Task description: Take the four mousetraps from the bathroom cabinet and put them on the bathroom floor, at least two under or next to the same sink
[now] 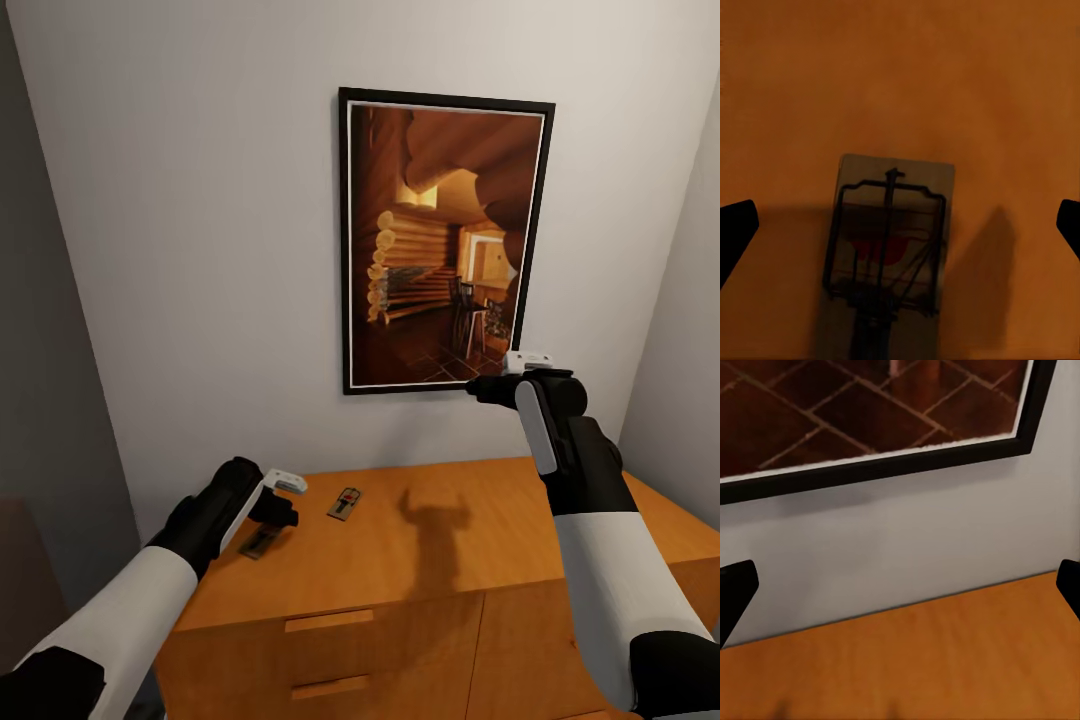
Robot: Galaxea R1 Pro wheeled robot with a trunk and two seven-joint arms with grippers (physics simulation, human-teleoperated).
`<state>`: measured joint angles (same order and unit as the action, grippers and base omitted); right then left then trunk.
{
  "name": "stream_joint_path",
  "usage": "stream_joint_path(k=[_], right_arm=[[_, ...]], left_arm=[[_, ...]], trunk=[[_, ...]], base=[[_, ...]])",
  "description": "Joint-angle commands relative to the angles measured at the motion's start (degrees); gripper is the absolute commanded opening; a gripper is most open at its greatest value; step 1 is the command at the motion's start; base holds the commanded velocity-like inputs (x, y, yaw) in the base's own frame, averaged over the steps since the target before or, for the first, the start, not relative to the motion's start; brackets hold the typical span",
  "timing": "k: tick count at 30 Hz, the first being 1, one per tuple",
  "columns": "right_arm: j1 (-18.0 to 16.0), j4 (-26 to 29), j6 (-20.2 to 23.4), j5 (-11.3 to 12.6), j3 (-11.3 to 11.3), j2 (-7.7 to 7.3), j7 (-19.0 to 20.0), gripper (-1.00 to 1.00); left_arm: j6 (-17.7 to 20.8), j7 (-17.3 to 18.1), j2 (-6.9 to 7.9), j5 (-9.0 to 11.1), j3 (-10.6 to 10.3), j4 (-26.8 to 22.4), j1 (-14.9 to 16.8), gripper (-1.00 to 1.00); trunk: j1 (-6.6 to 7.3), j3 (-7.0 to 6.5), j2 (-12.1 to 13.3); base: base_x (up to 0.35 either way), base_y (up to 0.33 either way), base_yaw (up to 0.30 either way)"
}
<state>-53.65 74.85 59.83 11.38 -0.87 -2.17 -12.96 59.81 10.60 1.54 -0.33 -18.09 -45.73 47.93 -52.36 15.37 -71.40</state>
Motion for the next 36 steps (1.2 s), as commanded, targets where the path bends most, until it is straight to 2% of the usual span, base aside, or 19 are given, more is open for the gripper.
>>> stream_joint_path(k=[1,10,20,24,26,28,33,36], right_arm=[[-0.1,0.0,0.2,0.6,-0.1,-0.04,-0.6,1.00],[-0.1,0.0,0.2,0.7,-0.1,-0.03,-0.6,1.00],[-0.1,0.0,0.2,0.6,-0.1,-0.02,-0.6,1.00],[-0.1,-1.2,0.2,-0.6,0.2,-1.33,-1.0,1.00],[-0.1,-1.1,0.2,-1.0,0.2,-1.09,-1.0,1.00],[-0.1,-1.1,0.2,-1.7,0.2,-1.59,-1.0,1.00],[-0.1,-0.6,0.2,-3.5,0.2,-3.21,-1.0,1.00],[-0.1,-0.5,0.2,-3.7,0.2,-3.66,-1.0,1.00]], left_arm=[[0.2,0.2,0.22,0.0,-0.2,0.0,0.1,1.00],[0.2,0.3,1.91,0.0,-0.2,0.2,0.1,1.00],[0.2,0.4,2.37,0.0,-0.2,0.7,0.1,1.00],[-0.5,1.7,3.64,0.0,-0.6,2.0,0.0,1.00],[-0.1,1.7,2.98,-0.1,-0.4,2.0,-0.1,1.00],[-0.1,1.0,2.54,-0.1,-0.4,1.3,-0.1,1.00],[0.0,-0.1,2.37,-0.1,-0.4,-0.3,-0.1,1.00],[0.0,-0.2,2.35,-0.1,-0.4,-1.1,-0.1,1.00]], trunk=[[0.00,0.08,-0.1],[0.00,0.08,-0.1],[0.00,0.08,-0.1],[0.00,0.08,-0.1],[0.00,0.08,-0.1],[0.00,0.08,-0.1],[0.00,0.08,-0.1],[0.00,0.08,-0.1]], base=[[0.000,0.000,0.000],[0.000,0.000,0.000],[0.000,0.000,0.000],[0.000,0.000,0.000],[0.000,0.000,0.000],[0.000,0.000,0.000],[0.000,0.000,0.000],[0.000,0.000,0.000]])
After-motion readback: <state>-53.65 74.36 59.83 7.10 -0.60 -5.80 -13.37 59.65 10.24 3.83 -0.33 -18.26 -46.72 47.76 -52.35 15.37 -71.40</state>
